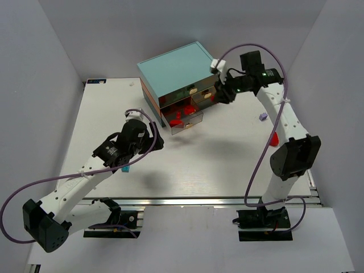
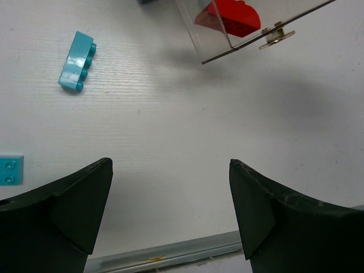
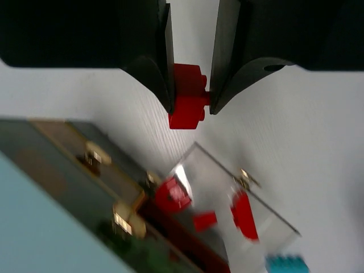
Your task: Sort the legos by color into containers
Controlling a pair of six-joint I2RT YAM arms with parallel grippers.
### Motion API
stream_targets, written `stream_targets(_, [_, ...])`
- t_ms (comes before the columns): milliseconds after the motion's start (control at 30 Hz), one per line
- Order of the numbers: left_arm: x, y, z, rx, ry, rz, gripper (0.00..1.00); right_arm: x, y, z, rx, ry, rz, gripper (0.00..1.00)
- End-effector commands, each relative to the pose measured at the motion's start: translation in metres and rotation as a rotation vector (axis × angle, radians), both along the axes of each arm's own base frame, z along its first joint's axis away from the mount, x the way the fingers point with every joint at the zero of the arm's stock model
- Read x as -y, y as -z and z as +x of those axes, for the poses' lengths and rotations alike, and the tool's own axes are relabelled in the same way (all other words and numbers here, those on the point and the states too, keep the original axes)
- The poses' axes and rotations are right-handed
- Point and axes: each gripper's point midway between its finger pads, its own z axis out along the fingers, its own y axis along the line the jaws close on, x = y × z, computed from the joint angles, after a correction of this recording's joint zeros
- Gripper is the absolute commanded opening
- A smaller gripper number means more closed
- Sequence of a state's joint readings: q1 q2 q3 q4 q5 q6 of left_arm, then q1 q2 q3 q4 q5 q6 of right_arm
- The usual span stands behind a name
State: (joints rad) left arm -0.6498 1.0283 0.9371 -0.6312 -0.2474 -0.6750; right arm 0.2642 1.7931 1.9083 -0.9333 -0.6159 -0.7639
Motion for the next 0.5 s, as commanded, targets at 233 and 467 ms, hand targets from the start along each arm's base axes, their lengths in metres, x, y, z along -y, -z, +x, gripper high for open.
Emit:
stream_targets(233, [-0.018,0.003,-0.008,-0.001,-0.109,-0.031,0.93,-0.118,-0.011,0.026,-0.073,-0.042,0.185,0.10])
stream_targets(467, [-0.026,0.006,-0.015,-0.005,-0.153,-0.063,0.93,-0.137,0.019,0.026,-0.124,-0.039,0.150,0.50])
